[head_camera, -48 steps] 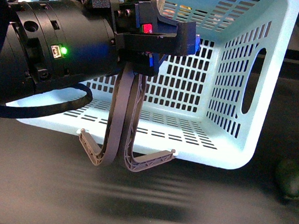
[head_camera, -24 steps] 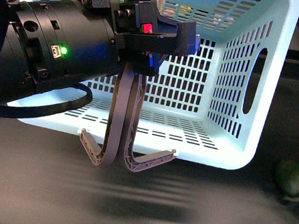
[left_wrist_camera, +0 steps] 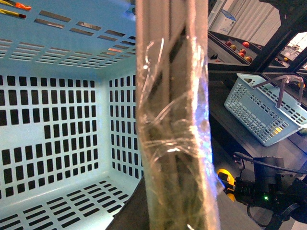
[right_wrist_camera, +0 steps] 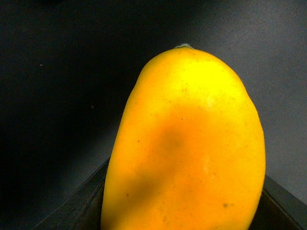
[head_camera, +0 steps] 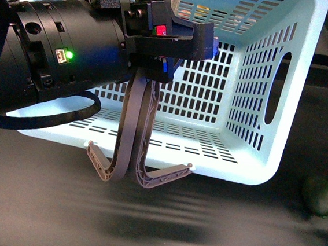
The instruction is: Pick mango with right arm and hold basket with left
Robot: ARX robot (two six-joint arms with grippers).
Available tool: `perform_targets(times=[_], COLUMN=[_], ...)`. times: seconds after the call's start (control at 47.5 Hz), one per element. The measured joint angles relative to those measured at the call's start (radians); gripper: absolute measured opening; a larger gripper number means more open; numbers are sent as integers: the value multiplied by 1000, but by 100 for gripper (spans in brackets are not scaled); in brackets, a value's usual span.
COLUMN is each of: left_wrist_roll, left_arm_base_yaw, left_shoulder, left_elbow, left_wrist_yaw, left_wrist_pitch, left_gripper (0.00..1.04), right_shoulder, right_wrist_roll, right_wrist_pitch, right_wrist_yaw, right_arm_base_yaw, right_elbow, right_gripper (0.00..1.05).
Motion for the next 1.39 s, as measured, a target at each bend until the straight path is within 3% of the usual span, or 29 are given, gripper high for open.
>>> perform_targets(times=[0.316,0.611,0.737,0.947,1.221,1.389], left_wrist_roll=[0,0,0,0,0,0], left_arm_base_yaw=[0,0,0,0,0,0], left_shoulder=[0,0,0,0,0,0], left_elbow=[0,0,0,0,0,0], left_wrist_yaw=[0,0,0,0,0,1], left_wrist_pitch=[0,0,0,0,0,0], left_gripper=[9,9,9,9,9,9], right_shoulder=[-257,-676,-970,-1264,-1297,-1181], right_wrist_roll=[15,22,23,10,2,23], right_wrist_pitch=[8,-106,-229,-374,-405,-354], right_wrist_yaw=[-113,-294,-401,-461,-395,-347], right_arm_base_yaw=[-3,37,132,317,589,675], right_elbow=[-156,-315,-367,-370,-328,-274], right_gripper=[64,64,64,64,64,64])
